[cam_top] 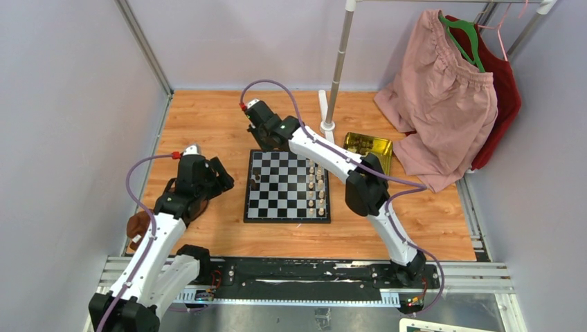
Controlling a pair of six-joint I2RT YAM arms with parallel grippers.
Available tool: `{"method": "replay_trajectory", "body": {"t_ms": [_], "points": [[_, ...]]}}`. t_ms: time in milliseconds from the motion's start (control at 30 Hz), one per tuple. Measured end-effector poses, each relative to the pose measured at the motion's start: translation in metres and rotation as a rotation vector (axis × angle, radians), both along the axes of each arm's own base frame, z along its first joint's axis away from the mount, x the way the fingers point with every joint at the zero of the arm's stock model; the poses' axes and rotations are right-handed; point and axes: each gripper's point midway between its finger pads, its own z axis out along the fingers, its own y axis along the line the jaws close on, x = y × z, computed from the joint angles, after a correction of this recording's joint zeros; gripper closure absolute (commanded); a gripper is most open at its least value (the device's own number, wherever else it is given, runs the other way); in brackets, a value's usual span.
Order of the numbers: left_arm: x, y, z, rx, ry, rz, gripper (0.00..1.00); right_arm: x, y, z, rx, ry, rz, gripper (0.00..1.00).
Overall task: Set up the chess pieces on the board
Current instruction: Place the chess piece on the chessboard.
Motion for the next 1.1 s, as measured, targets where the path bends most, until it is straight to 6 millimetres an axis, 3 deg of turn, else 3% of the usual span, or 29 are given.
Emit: {"method": "replay_trajectory", "body": {"t_ms": [233, 400, 667, 1100], "points": [[-0.006, 0.0, -0.002, 0.006, 0.002, -0.018, 0.23, -0.011, 0.029, -0.003, -0.005, 0.008, 0.048, 1.0], [-0.007, -0.001, -0.001, 0.004, 0.0, -0.026, 0.23, -0.021, 0.04, -0.019, -0.033, 0.035, 0.073, 1.0], [-0.009, -0.004, -0.002, -0.009, 0.001, -0.042, 0.23, -0.027, 0.043, -0.046, -0.072, 0.083, 0.084, 1.0], [-0.011, -0.007, -0.006, -0.016, 0.01, -0.058, 0.22, -0.025, 0.047, -0.056, -0.076, 0.09, 0.086, 1.0]]}}
